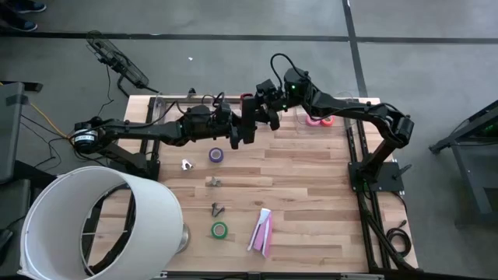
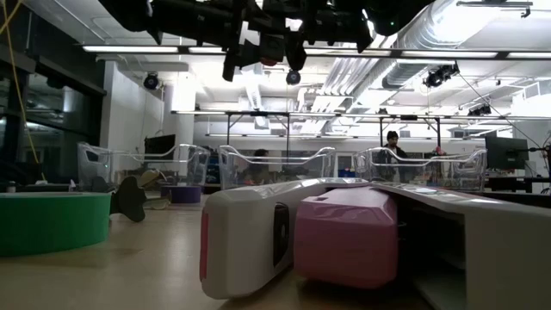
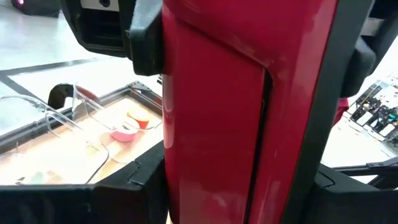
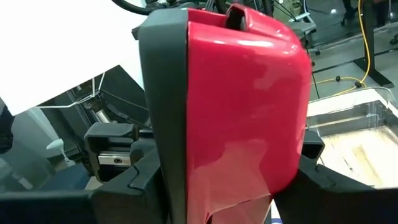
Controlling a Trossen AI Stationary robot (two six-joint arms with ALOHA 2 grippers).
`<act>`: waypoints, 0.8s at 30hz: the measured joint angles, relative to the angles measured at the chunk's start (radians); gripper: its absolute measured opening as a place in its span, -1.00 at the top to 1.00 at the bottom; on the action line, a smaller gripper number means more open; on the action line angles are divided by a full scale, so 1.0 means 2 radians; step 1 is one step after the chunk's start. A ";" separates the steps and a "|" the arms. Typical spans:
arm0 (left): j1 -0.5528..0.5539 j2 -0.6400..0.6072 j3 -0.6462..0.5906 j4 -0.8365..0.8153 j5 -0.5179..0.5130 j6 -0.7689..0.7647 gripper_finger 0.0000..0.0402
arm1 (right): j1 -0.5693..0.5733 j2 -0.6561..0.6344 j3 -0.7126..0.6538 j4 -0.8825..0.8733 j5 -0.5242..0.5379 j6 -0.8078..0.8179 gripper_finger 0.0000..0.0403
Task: Pick and place Stapler, Stapler remover, tape
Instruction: Put the red stapler into the left transparent bin
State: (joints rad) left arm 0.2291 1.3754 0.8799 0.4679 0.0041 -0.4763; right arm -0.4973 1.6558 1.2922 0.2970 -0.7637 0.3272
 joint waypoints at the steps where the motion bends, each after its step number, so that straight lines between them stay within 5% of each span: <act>1: 0.000 0.000 0.000 0.000 -0.004 0.000 0.00 | 0.000 0.000 0.000 0.000 0.001 0.001 -0.09; 8: 0.017 0.000 0.000 -0.026 -0.025 -0.012 0.00 | -0.017 0.000 0.000 -0.005 0.008 0.050 -0.69; 15: 0.034 0.000 0.000 -0.047 -0.057 -0.042 0.00 | -0.048 0.000 0.000 -0.014 -0.004 0.075 -0.71; 24: 0.064 0.000 0.000 -0.147 -0.175 -0.127 0.00 | -0.086 0.000 -0.001 -0.040 -0.054 0.087 -0.72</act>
State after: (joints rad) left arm 0.3569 1.3754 0.8795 0.1737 -0.3462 -0.7311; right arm -0.6696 1.6550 1.2911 0.2167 -0.8723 0.5015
